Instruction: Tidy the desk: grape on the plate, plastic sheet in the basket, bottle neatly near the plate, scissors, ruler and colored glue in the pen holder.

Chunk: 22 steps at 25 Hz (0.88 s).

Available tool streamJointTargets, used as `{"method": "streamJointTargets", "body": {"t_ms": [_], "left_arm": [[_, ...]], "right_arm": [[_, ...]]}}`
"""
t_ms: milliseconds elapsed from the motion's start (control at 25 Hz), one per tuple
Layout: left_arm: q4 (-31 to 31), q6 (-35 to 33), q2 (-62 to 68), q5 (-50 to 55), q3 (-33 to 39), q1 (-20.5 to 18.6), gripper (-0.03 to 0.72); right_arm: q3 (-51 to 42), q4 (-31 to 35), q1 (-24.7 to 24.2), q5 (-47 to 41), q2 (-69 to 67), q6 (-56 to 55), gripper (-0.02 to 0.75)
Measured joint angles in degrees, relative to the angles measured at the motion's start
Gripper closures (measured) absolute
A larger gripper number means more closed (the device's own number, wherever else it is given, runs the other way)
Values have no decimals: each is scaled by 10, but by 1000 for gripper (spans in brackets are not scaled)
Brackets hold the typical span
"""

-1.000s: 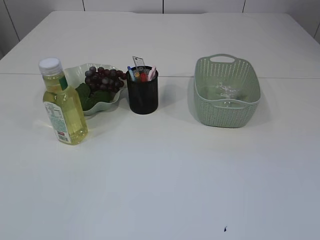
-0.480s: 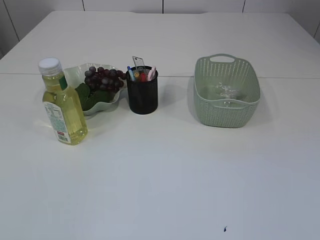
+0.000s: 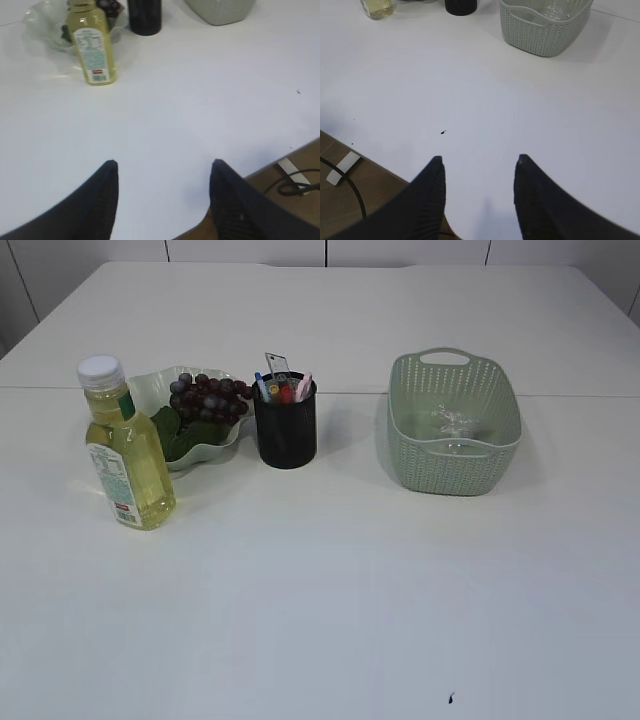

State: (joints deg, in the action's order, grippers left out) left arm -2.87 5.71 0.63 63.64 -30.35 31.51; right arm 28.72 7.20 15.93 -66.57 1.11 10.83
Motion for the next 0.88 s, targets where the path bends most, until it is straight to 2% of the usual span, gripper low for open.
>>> {"method": "streamJointTargets", "body": {"t_ms": [120, 200, 280, 880], "left_arm": [[15, 0, 0, 0, 0, -76, 259], [21, 0, 0, 0, 0, -113, 259], [23, 0, 0, 0, 0, -131, 259], [23, 0, 0, 0, 0, -140, 259]], "right_arm": [[0, 0, 0, 0, 0, 0, 374], [0, 0, 0, 0, 0, -1, 374], [0, 0, 0, 0, 0, -1, 374], [0, -34, 0, 1, 0, -1, 374]]}}
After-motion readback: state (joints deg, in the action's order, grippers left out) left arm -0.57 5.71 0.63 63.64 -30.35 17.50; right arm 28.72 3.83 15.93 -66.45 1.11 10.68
